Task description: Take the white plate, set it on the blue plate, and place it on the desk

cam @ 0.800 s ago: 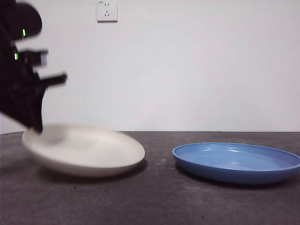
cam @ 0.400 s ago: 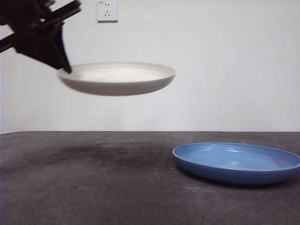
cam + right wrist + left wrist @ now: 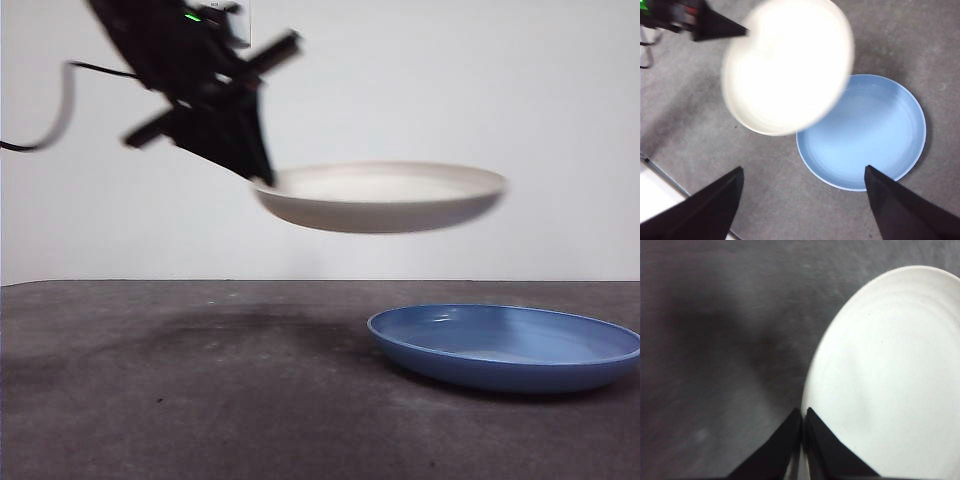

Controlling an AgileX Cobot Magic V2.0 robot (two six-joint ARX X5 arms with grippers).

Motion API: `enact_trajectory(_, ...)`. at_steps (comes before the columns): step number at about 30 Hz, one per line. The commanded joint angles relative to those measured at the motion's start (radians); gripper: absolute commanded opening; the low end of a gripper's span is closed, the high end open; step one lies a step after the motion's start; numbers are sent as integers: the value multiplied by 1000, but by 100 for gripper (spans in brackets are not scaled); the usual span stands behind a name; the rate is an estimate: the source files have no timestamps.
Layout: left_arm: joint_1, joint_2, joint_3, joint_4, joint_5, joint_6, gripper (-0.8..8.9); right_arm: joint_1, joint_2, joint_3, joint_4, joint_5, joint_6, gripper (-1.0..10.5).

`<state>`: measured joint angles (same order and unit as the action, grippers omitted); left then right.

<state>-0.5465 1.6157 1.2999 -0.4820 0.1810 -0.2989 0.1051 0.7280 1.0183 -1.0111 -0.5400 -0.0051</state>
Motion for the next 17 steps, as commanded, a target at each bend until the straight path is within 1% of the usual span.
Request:
enact_trajectory(1, -47, 102, 89, 6, 1, -9, 11, 4, -23, 18, 8, 21, 27, 386)
enact_trajectory(4, -83, 187, 148, 3, 0, -8, 11, 4, -53, 18, 8, 48, 36, 386)
enact_trajectory(10, -134, 320, 228, 2, -2, -8, 11, 4, -98, 18, 1, 77, 56, 386)
enact_trajectory(15, -153, 385, 249, 10, -42, -8, 11, 4, -105, 18, -18, 77, 59, 386)
enact_trajectory(17, -155, 405, 252, 12, -42, -8, 11, 4, -105, 18, -21, 77, 59, 386)
